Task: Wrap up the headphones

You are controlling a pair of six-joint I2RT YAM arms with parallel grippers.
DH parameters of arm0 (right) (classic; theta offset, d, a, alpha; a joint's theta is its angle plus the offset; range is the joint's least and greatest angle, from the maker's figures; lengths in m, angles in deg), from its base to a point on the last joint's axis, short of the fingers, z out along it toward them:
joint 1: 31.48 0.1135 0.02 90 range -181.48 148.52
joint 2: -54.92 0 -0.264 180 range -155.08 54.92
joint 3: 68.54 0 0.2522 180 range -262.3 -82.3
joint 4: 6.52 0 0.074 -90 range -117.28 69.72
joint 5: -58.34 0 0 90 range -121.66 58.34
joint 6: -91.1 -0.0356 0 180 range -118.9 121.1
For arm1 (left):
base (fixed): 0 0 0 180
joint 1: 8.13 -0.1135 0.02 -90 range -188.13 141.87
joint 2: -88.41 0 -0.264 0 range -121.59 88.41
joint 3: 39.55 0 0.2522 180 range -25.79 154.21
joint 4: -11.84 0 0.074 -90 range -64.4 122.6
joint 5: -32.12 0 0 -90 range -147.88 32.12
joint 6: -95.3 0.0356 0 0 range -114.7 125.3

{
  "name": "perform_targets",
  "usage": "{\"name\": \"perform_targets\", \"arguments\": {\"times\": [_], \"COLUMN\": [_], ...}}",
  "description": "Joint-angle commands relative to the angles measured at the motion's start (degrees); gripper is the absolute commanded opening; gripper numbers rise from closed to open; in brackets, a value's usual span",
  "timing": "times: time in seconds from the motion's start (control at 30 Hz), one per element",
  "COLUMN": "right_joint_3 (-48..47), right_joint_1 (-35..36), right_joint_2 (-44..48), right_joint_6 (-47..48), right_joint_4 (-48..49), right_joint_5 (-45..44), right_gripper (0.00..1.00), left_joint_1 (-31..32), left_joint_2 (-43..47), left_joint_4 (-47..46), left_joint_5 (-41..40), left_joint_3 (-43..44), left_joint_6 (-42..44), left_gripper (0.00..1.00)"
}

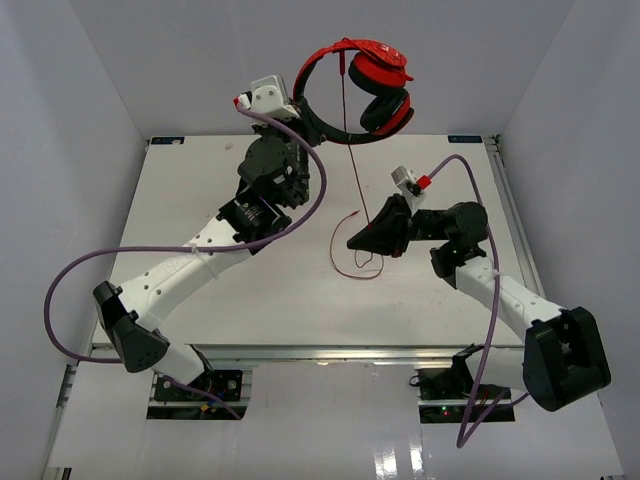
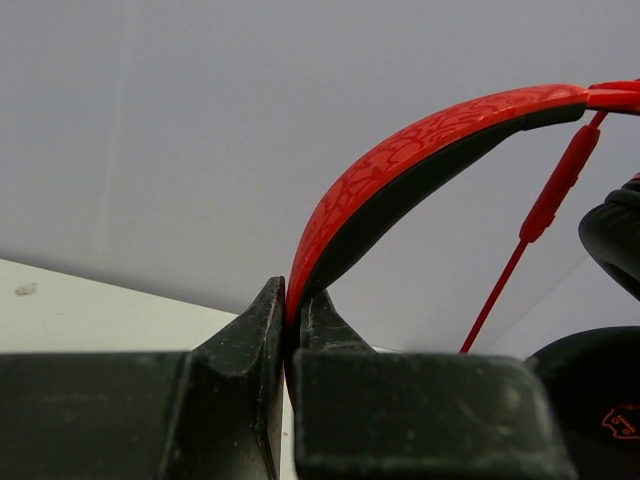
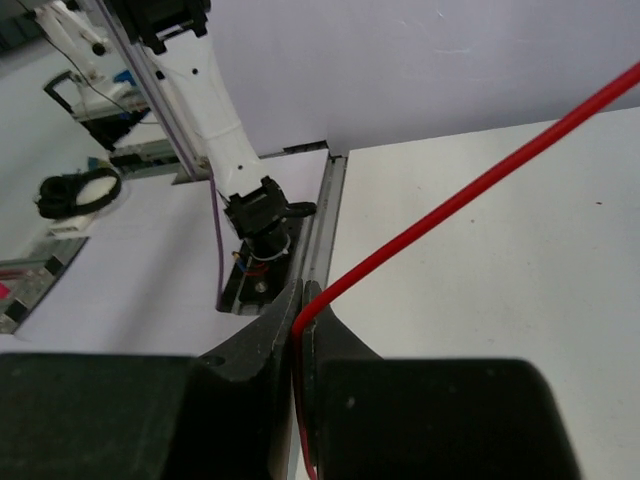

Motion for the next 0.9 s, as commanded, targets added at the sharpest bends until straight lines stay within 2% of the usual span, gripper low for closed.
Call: {"name": "perform_targets", "arguments": {"times": [0.0, 0.07, 0.13, 0.23, 0.33, 0.5, 0.63, 0.7, 0.8, 0.87], "right_joint_3": [-1.3, -13.8, -20.2, -27.4, -33.7, -37.8, -31.1, -28.2, -24.0, -22.8], "right_joint_1": [0.5, 1.1, 2.7, 3.3, 5.2, 11.4, 15.6, 15.7, 15.6, 14.5], "right_joint_2": [3.4, 5.0, 5.5, 6.5, 6.4, 4.8, 5.7, 6.4, 6.7, 6.3], "right_joint_6": [8.6, 41.2, 55.4, 65.3, 72.7, 85.4, 96.1, 98.5, 101.8, 101.5], "right_joint_4": [-13.0, -49.3, -68.1, -81.3, -91.6, -95.3, -86.0, -77.0, -68.8, -66.2], "right_joint_5": [3.9, -4.6, -13.1, -23.0, -33.3, -59.6, -79.6, -85.3, -90.4, -90.5], "right_gripper": [0.08, 0.08, 0.08, 0.08, 0.08, 0.08, 0.08, 0.08, 0.08, 0.08], "left_joint_1": [-3.6, -4.7, -5.7, -8.0, -10.4, -10.4, -10.2, -10.0, -10.0, -10.0], "left_joint_2": [0.4, -1.0, -2.0, -3.4, -4.8, -8.3, -9.4, -8.5, -6.1, -2.6], "left_joint_4": [-2.7, -0.9, 0.1, 1.6, 6.4, 15.0, 25.0, 26.8, 26.6, 25.1], "left_joint_5": [-3.2, -3.6, -3.2, -2.9, -0.2, 8.5, 21.0, 32.5, 41.7, 47.5], "left_joint_3": [5.1, 4.5, 3.2, -0.6, -3.9, -6.6, -8.5, -10.8, -16.9, -20.6], "left_joint_6": [6.7, 14.1, 17.6, 20.0, 17.9, 14.5, 12.1, 11.5, 10.3, 10.1], "left_gripper": [0.00, 0.00, 0.00, 0.00, 0.00, 0.00, 0.00, 0.00, 0.00, 0.00]}}
